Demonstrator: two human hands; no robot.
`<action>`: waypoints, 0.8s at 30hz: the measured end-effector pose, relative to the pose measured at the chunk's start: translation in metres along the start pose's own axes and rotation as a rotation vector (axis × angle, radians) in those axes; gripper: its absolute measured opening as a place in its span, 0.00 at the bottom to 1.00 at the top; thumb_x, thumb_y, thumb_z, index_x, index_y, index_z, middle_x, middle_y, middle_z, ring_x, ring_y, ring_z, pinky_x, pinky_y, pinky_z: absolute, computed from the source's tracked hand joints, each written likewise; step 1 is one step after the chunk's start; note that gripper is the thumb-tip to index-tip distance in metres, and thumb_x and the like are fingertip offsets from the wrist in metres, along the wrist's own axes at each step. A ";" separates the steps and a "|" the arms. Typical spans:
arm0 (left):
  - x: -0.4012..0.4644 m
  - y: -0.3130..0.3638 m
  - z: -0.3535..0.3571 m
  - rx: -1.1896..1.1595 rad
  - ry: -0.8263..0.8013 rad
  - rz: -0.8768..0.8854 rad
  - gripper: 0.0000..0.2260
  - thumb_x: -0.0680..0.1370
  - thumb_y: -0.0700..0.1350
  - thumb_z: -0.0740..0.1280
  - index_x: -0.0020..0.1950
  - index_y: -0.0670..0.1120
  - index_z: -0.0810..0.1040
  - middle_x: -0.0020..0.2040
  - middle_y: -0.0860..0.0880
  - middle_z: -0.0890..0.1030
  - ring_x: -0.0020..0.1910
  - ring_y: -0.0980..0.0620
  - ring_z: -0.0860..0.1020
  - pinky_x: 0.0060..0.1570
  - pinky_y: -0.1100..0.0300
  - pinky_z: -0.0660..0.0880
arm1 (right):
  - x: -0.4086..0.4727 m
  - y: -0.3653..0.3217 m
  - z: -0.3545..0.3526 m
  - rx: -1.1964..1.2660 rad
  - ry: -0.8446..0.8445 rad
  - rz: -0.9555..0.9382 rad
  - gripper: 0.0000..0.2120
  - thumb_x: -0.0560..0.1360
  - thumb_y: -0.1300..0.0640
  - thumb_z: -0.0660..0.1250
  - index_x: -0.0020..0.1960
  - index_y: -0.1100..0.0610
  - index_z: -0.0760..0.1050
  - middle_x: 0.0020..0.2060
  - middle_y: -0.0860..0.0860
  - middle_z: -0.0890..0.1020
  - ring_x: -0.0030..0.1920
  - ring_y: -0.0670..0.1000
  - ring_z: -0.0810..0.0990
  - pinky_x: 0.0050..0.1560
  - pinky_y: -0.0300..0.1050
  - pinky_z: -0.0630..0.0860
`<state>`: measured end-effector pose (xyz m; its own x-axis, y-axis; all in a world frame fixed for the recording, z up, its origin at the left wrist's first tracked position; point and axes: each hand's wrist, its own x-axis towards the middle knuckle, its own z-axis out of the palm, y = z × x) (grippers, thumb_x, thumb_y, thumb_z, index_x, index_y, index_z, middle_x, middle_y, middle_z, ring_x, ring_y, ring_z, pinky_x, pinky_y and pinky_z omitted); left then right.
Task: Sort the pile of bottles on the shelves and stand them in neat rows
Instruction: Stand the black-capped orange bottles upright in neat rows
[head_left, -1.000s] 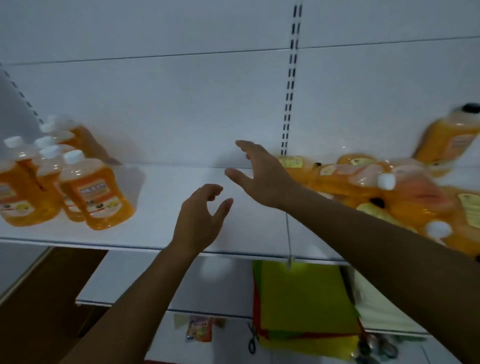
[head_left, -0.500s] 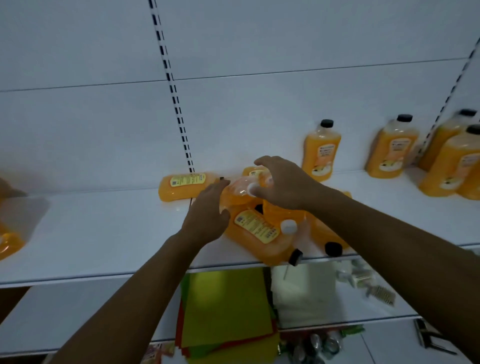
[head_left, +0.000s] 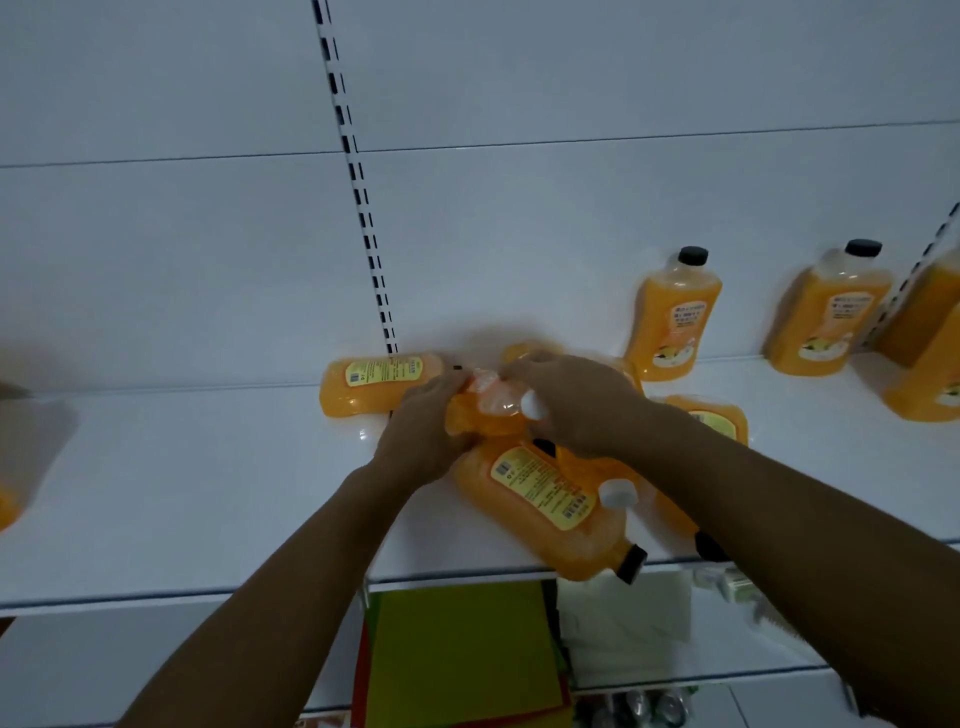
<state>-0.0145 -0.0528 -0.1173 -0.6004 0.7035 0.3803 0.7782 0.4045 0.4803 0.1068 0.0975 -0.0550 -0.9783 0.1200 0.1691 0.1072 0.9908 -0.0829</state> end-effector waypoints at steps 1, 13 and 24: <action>0.002 -0.003 0.002 -0.002 0.009 0.011 0.30 0.71 0.48 0.74 0.71 0.44 0.69 0.64 0.44 0.77 0.63 0.44 0.74 0.64 0.51 0.66 | 0.002 0.002 -0.001 0.011 -0.008 -0.007 0.32 0.71 0.52 0.72 0.72 0.48 0.64 0.67 0.48 0.72 0.64 0.53 0.73 0.56 0.49 0.74; -0.025 -0.032 -0.041 -0.386 -0.006 -0.136 0.15 0.75 0.54 0.68 0.58 0.48 0.77 0.52 0.53 0.82 0.51 0.58 0.79 0.51 0.58 0.77 | 0.057 -0.027 -0.032 0.551 0.143 -0.125 0.23 0.71 0.45 0.73 0.64 0.50 0.76 0.57 0.45 0.81 0.54 0.45 0.79 0.56 0.44 0.77; -0.124 -0.085 -0.149 -0.474 0.385 -0.360 0.18 0.80 0.48 0.64 0.68 0.44 0.69 0.59 0.48 0.79 0.56 0.54 0.80 0.53 0.60 0.78 | 0.131 -0.193 -0.008 0.731 0.100 -0.524 0.35 0.65 0.52 0.78 0.69 0.50 0.68 0.59 0.51 0.76 0.58 0.49 0.75 0.60 0.49 0.74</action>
<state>-0.0338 -0.2611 -0.0876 -0.8960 0.2817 0.3431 0.4072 0.2136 0.8880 -0.0406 -0.0772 -0.0092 -0.8461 -0.2967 0.4427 -0.5207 0.6372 -0.5682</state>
